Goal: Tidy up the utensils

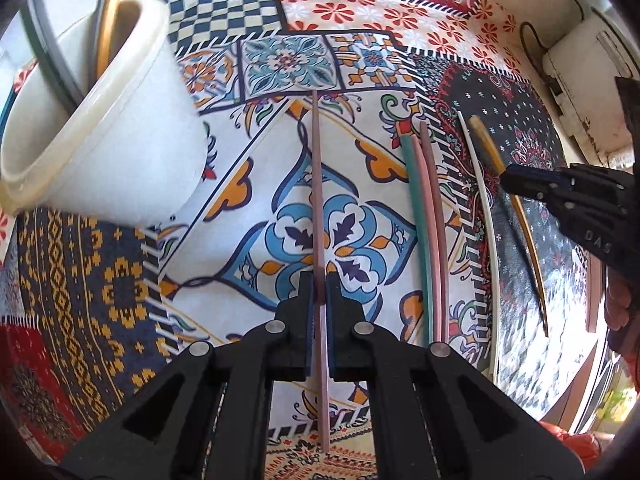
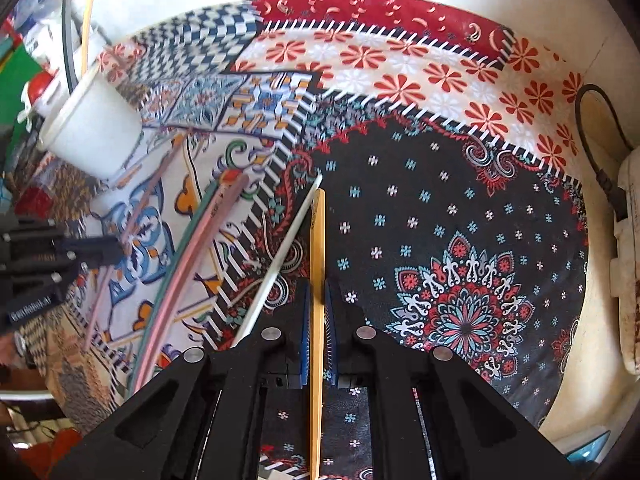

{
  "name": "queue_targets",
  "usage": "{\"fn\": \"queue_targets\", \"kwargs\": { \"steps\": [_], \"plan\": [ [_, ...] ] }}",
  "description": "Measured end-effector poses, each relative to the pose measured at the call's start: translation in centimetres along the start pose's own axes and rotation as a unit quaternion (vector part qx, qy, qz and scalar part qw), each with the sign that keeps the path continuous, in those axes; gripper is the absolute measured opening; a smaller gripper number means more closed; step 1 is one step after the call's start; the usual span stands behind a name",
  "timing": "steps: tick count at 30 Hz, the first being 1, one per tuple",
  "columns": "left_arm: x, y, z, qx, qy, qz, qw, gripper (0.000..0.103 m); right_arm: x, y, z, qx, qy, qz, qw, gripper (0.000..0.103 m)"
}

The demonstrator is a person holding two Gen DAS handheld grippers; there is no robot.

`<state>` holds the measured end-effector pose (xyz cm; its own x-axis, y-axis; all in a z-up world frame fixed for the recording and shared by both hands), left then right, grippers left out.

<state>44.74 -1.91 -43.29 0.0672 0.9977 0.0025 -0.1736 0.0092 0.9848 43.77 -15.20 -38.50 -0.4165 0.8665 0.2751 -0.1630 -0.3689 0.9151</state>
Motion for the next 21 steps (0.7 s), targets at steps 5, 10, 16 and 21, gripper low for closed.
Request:
{"fn": "queue_targets", "kwargs": {
  "steps": [5, 10, 16, 21],
  "plan": [
    [0.2, 1.6, -1.0, -0.026, 0.015, 0.010, 0.9995, 0.004, 0.9, 2.6, 2.1, -0.041, -0.009, 0.022, 0.999, 0.006],
    [0.2, 4.6, -1.1, -0.072, 0.020, 0.026, 0.9969, 0.004, 2.5, 5.4, 3.2, -0.079, 0.005, 0.026, 0.997, 0.006],
    [1.2, 9.1, -1.1, -0.138, 0.035, 0.038, 0.9890, 0.004, 4.1, 9.5, 3.7, -0.127, 0.027, 0.026, 0.991, 0.006],
    [2.2, 12.9, -0.6, -0.184, 0.054, 0.033, 0.9808, 0.004, 5.6, 12.0, 4.7, -0.162, 0.040, 0.035, 0.985, 0.006]
  ]
}}
Point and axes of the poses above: each gripper's, at about its wrist camera, not at the fingertips, and y roughly against the way its jaws point, x to its left, z to its top, the point moved 9 cm from there along -y, roughly the way its jaws point, and after that the axes turned 9 degrees about z, right-handed, at the moved point
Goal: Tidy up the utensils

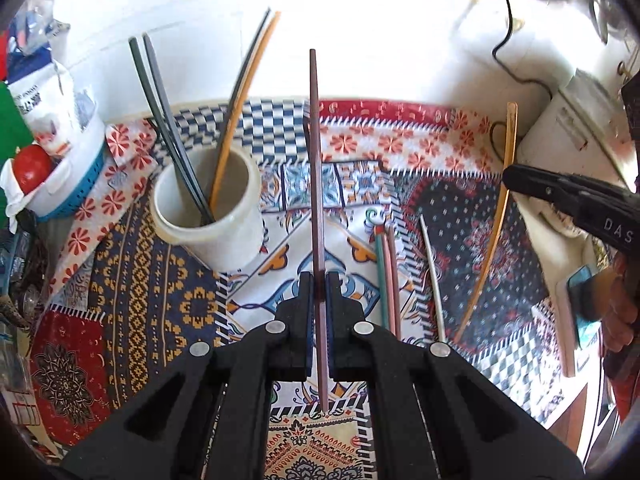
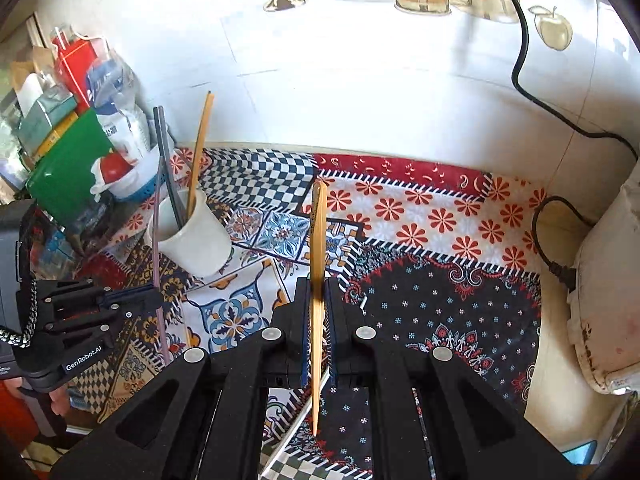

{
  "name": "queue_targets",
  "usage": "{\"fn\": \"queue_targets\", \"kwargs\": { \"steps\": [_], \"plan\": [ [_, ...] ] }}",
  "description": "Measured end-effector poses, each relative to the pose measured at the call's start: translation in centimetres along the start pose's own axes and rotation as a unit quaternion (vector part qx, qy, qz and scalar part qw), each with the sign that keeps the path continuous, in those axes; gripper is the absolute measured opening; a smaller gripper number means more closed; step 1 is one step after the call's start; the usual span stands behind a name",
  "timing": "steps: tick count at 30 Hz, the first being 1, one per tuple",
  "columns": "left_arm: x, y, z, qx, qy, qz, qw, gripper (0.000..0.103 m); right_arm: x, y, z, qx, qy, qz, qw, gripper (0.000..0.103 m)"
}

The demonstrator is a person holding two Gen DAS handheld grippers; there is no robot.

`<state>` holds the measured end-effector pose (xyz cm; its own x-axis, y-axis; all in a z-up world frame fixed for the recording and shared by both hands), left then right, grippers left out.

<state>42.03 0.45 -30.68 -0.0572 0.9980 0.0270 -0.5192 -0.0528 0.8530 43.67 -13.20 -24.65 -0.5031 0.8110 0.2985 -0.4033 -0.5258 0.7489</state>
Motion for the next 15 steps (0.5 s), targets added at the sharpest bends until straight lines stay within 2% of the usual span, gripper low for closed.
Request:
{"fn": "queue_targets", "kwargs": {
  "steps": [6, 11, 12, 15],
  "plan": [
    [1.2, 3.8, 2.4, -0.055, 0.022, 0.001, 0.9983, 0.004, 1.1, 1.8, 2.1, -0.038, 0.010, 0.005, 0.999, 0.005],
    [2.1, 6.4, 4.5, -0.094, 0.038, 0.001, 0.9948, 0.004, 2.1, 2.3, 3.8, -0.056, 0.018, 0.013, 0.998, 0.005],
    [2.3, 6.9, 4.8, -0.103, 0.041, 0.002, 0.9939, 0.004, 2.3, 2.4, 4.0, -0.059, 0.021, 0.014, 0.998, 0.002],
    [3.2, 8.2, 5.8, -0.123, 0.050, 0.008, 0.9911, 0.004, 3.1, 2.5, 4.9, -0.066, 0.029, 0.022, 0.997, 0.001]
  ]
}}
Point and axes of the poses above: each gripper's, at about its wrist camera, not at the fingertips, and y roughly against the way its jaws point, x to its left, z to its top, the point moved 9 cm from there along -y, roughly the way its jaws point, and after that the axes turned 9 degrees about z, right-handed, at the moved point
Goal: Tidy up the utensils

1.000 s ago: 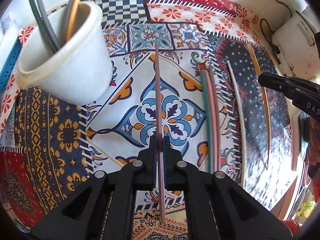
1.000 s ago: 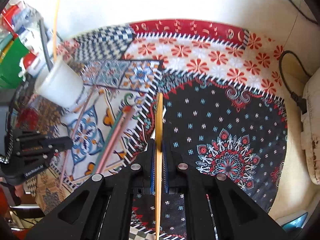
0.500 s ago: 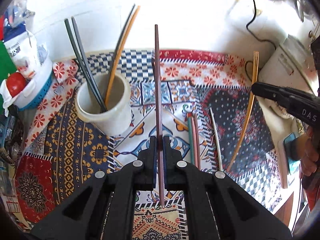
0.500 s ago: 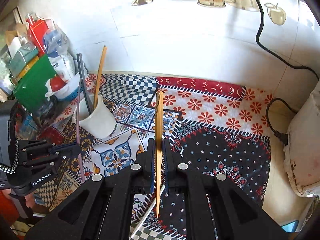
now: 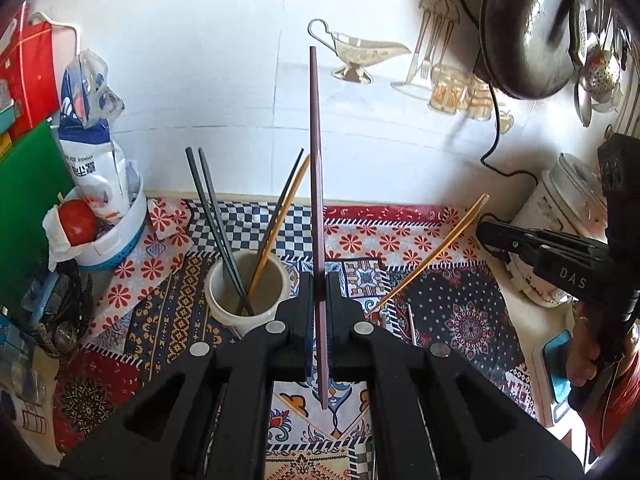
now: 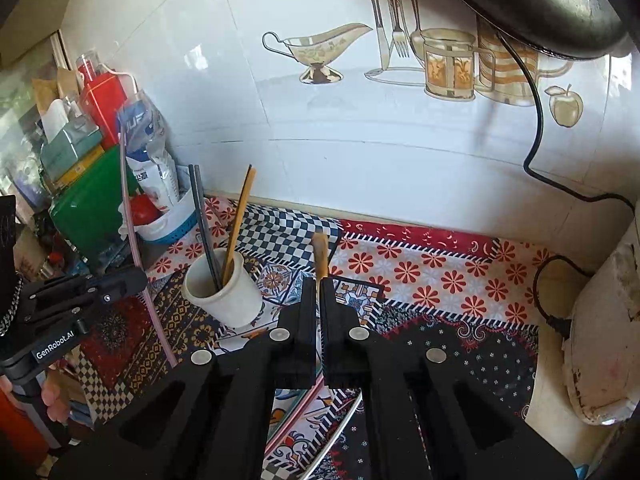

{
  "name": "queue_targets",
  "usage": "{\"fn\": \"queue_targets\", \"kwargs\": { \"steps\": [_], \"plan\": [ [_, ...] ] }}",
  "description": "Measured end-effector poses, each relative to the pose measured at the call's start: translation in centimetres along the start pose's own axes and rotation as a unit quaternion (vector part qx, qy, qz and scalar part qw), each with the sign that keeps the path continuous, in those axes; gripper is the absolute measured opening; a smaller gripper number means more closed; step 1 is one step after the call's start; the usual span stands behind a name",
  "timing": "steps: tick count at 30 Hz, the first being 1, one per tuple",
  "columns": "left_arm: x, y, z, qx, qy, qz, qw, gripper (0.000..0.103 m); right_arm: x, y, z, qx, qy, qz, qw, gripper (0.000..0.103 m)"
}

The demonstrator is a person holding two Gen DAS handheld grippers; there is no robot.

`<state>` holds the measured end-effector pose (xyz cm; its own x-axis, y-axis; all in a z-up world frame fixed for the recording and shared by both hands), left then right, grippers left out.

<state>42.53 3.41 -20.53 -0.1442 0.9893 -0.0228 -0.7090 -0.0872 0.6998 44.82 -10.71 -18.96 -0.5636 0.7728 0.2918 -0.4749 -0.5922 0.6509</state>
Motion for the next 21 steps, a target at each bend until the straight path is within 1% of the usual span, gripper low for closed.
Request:
{"fn": "queue_targets", "kwargs": {
  "steps": [5, 8, 11, 14, 16, 17, 18, 19, 20, 21],
  "plan": [
    [1.7, 1.0, 1.7, -0.024, 0.016, 0.013, 0.9995, 0.004, 1.6, -0.5, 1.2, -0.003, 0.027, 0.003, 1.000, 0.002],
    [2.9, 1.3, 2.5, -0.035, 0.031, 0.021, 0.9987, 0.004, 1.6, -1.4, 0.9, 0.012, 0.029, 0.011, 0.999, 0.002],
    [4.3, 1.6, 3.3, -0.045, 0.043, 0.030, 0.9976, 0.004, 0.4, -2.2, 0.0, 0.028, 0.019, 0.002, 0.999, 0.002],
    [5.5, 1.7, 4.1, -0.056, 0.049, 0.048, 0.9961, 0.004, -2.1, -3.2, -1.3, 0.055, -0.001, -0.029, 0.998, 0.003],
    [6.1, 1.6, 4.6, -0.060, 0.052, 0.053, 0.9954, 0.004, -4.2, -3.7, -2.1, 0.072, -0.025, -0.046, 0.996, 0.007],
    [6.4, 1.6, 4.8, -0.063, 0.052, 0.057, 0.9950, 0.004, -5.5, -4.0, -2.6, 0.081, -0.039, -0.058, 0.994, 0.012],
    [6.6, 1.5, 5.1, -0.067, 0.052, 0.061, 0.9945, 0.004, -7.1, -4.4, -3.2, 0.091, -0.057, -0.069, 0.992, 0.020],
    [6.8, 1.4, 5.4, -0.070, 0.051, 0.065, 0.9941, 0.004, -8.5, -4.7, -3.7, 0.099, -0.074, -0.079, 0.989, 0.025],
    [6.9, 1.3, 5.6, -0.072, 0.051, 0.068, 0.9938, 0.004, -9.9, -4.9, -4.3, 0.105, -0.093, -0.087, 0.986, 0.031],
    [7.0, 1.1, 5.8, -0.074, 0.051, 0.070, 0.9935, 0.004, -11.4, -5.3, -4.9, 0.111, -0.114, -0.094, 0.983, 0.035]
  ]
}}
Point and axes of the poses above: each gripper's, at about its wrist camera, not at the fingertips, and y roughly against the way its jaws point, x to its left, z to its top, the point moved 9 cm from there along -y, roughly the way its jaws point, and after that the axes turned 9 degrees about z, right-handed, at the moved point
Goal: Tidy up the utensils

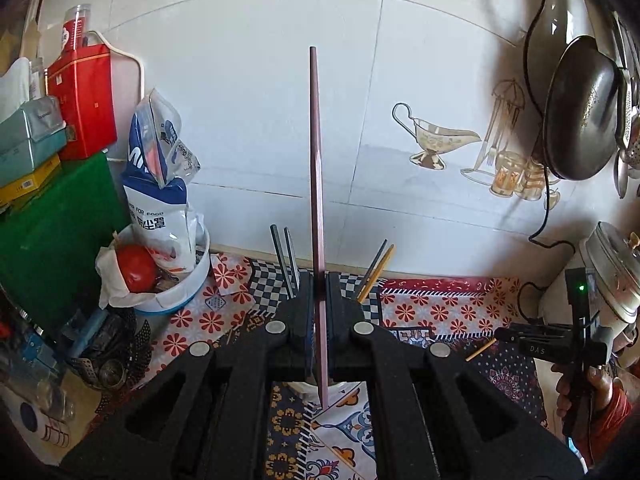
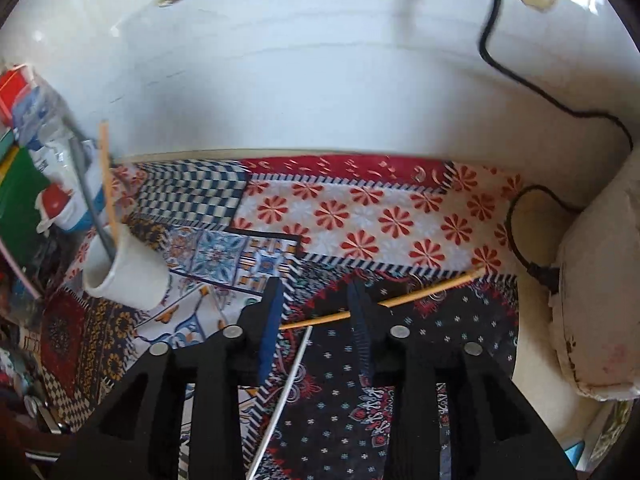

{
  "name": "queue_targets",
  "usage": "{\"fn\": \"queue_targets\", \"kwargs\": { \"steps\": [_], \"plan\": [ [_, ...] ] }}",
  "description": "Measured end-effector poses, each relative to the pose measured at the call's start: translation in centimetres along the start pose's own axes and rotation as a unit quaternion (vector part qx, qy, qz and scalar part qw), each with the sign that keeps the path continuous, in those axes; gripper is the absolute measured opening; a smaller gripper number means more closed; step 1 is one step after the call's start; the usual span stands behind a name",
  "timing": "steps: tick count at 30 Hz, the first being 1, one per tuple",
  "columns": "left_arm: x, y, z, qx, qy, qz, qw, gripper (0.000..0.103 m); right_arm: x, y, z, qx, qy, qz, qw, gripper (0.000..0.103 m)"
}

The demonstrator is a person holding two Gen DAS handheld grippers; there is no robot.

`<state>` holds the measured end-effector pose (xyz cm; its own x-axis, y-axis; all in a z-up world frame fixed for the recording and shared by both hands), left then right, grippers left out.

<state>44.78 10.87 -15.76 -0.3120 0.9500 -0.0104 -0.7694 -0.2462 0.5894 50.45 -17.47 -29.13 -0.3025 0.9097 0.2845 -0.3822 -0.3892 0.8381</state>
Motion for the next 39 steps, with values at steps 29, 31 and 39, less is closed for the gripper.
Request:
{"fn": "queue_targets", "kwargs": {
  "steps": [29, 31, 39],
  "plan": [
    [0.4, -8.7, -2.3, 0.053, -0.008, 0.035, 0.9979, 0.004, 0.6, -9.4, -3.1, 0.098, 0.067, -0.060, 0.991, 0.011],
    [0.5, -9.2, -3.1, 0.063, -0.011, 0.037, 0.9973, 0.004, 2.3, -9.6, -3.9, 0.105, 0.091, -0.050, 0.989, 0.009],
    [0.6, -10.6, -5.8, 0.098, -0.016, 0.038, 0.9943, 0.004, 5.3, -8.1, -8.1, 0.141, 0.109, 0.003, 0.984, 0.006]
  ]
}}
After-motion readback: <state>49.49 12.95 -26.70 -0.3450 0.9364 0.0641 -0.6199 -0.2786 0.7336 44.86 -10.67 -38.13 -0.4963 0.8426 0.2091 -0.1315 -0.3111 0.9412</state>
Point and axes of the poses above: each gripper's, at about its wrist camera, not at the fingertips, and y roughly against the way its jaws point, x to its left, z to its top, the point moved 9 cm from there along -y, roughly the way its jaws point, and after that the axes turned 9 degrees about z, right-handed, at the moved point
